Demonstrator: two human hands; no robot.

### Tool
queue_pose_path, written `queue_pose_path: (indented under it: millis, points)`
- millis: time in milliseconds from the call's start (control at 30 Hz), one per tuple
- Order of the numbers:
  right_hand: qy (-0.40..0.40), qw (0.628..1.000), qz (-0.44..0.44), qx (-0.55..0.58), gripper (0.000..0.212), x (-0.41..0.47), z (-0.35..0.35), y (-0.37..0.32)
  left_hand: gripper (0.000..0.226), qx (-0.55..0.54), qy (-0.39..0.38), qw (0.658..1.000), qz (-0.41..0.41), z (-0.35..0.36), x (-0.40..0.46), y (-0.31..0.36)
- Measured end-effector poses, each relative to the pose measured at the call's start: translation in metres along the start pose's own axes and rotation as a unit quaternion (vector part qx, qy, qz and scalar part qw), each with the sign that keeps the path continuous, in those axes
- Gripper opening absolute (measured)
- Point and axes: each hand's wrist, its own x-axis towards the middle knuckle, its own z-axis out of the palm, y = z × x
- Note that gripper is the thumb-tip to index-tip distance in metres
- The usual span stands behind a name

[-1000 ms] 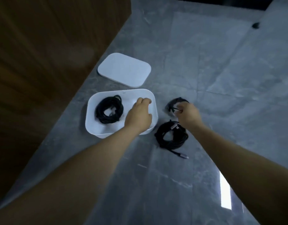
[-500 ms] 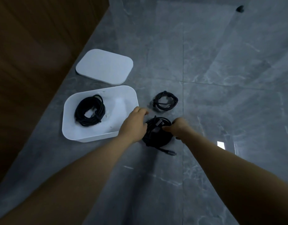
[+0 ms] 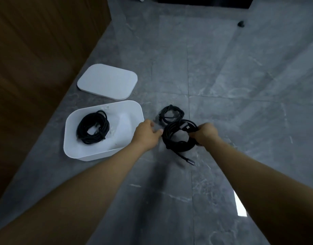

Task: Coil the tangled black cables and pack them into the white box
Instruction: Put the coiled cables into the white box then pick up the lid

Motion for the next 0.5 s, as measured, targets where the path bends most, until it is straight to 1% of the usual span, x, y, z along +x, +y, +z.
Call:
queue_pose_path:
  millis: [67, 100, 167, 233, 267, 367, 433, 500]
  points:
    - [0.023, 0.999, -0.015, 0.02, 0.031, -0.005, -0.016, -0.005, 0.031, -0.039, -0.034, 0.998, -0.036, 0.001, -0.002, 0.009]
    - [0.033, 0.999, -0.025, 0.03, 0.03, -0.007, -0.023, -0.009, 0.034, -0.067, -0.054, 0.995, -0.052, 0.001, -0.001, 0.012]
    - [0.04, 0.997, -0.048, 0.043, 0.028, -0.013, -0.034, -0.021, 0.047, -0.133, -0.08, 0.985, -0.077, -0.004, -0.001, 0.021]
    - [0.037, 0.995, -0.079, 0.051, 0.025, -0.019, -0.041, -0.036, 0.062, -0.177, -0.082, 0.979, -0.068, -0.017, 0.001, 0.028]
    - [0.034, 0.994, -0.094, 0.054, 0.023, -0.023, -0.043, -0.045, 0.061, -0.2, -0.084, 0.975, -0.055, -0.025, 0.002, 0.03]
    - [0.005, 0.988, -0.133, 0.078, 0.024, -0.036, -0.039, -0.068, 0.028, -0.296, -0.115, 0.948, -0.026, -0.053, -0.001, 0.033]
    - [-0.015, 0.983, -0.162, 0.089, 0.024, -0.046, -0.03, -0.081, 0.021, -0.329, -0.12, 0.936, -0.022, -0.067, -0.004, 0.03]
    - [-0.018, 0.978, -0.184, 0.093, 0.025, -0.055, -0.019, -0.094, 0.018, -0.349, -0.085, 0.933, -0.023, -0.075, -0.007, 0.023]
